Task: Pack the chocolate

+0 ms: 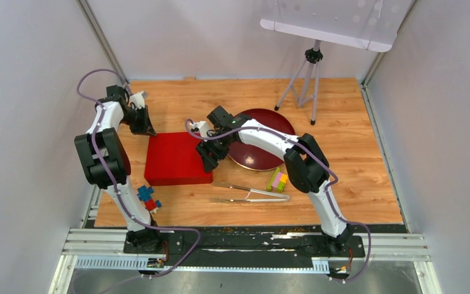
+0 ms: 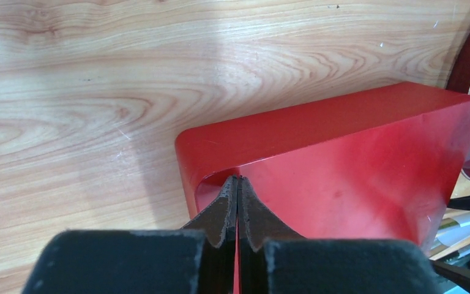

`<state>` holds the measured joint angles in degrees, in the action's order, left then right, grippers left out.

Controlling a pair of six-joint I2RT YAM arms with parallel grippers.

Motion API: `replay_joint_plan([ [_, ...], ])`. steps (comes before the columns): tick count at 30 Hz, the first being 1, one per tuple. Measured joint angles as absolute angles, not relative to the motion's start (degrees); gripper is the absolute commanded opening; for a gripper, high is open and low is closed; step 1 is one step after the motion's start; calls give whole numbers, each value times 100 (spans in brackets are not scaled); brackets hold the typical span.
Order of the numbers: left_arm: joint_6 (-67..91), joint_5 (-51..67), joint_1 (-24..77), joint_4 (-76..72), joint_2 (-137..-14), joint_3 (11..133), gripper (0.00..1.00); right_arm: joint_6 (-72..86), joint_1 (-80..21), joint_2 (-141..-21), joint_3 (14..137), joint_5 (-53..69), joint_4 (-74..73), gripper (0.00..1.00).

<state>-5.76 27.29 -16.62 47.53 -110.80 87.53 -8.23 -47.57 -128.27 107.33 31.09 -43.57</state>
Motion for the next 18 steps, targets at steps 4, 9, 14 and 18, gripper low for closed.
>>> replay_joint_plan([
  [4,-626,2703,-1651,4797,-11080,8799,5,-825,-4731,-12829,10757,3116,-4377,64],
  [9,-698,2790,-1653,4790,-10923,8783,7,-1076,-4650,-12829,10954,2746,-4390,71],
  [14,-860,2998,-1653,4897,-10182,8687,10,-1409,-4357,-12827,11179,2416,-4440,71],
  [18,-1225,3098,-1653,5328,-9535,8595,9,-1577,-4187,-12825,11389,2436,-4495,60],
])
